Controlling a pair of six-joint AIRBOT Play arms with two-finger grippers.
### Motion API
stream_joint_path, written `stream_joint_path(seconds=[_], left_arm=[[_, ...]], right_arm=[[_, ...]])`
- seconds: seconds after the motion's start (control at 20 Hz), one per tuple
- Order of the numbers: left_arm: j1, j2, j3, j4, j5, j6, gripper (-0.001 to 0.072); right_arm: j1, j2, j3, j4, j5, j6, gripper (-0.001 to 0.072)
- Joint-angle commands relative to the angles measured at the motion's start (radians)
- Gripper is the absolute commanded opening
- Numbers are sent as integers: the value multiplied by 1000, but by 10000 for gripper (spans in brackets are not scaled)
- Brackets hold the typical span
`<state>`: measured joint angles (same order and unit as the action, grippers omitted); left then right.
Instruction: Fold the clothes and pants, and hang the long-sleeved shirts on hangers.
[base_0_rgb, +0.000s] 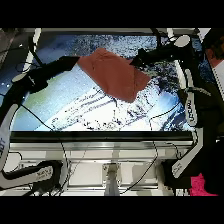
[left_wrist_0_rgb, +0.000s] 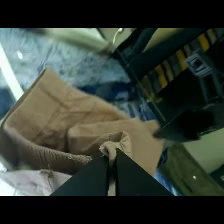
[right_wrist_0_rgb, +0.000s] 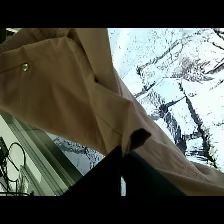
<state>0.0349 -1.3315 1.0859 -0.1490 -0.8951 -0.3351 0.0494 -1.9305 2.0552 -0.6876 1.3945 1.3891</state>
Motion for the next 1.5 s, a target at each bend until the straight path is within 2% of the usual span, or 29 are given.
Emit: stream_joint_path(seconds=[0.0,0.1,0.2,0.4,0.5,0.55,0.7,0.85,0.9,0.95,1.0,1.35,1.45], left_arm=[[-48,72,26,0,58,-16,13],[-62,68,26,72,58,-77,13],[-74,68,26,290,61,-159,12],[-104,68,25,951,84,-544,12],[-108,68,21,1192,83,-722,12],[-108,68,12,1246,83,-760,12],[-117,68,-32,1244,82,-762,12],[-144,68,-77,1241,85,-762,12],[-151,68,-90,1241,87,-762,13],[-157,68,-100,1241,90,-762,13],[-160,68,-108,1241,92,-762,13],[-160,68,-119,1241,92,-762,13],[-160,68,-120,1240,92,-762,13]], right_arm=[[18,23,-1,-19,1,60,9],[40,22,-5,-104,15,113,9],[66,22,-27,-208,61,148,9],[87,12,-92,-317,102,147,8],[87,-7,-93,-321,77,146,8],[89,-16,-93,-320,56,144,9],[107,-43,-93,-318,-21,144,12],[138,-81,-94,-320,-24,144,19],[153,-95,-94,-324,-26,144,96],[164,-105,-94,-335,-26,144,236],[169,-108,-94,-350,-36,139,281],[109,-119,-94,-354,-44,131,283],[100,-146,-92,-294,-64,107,305]])
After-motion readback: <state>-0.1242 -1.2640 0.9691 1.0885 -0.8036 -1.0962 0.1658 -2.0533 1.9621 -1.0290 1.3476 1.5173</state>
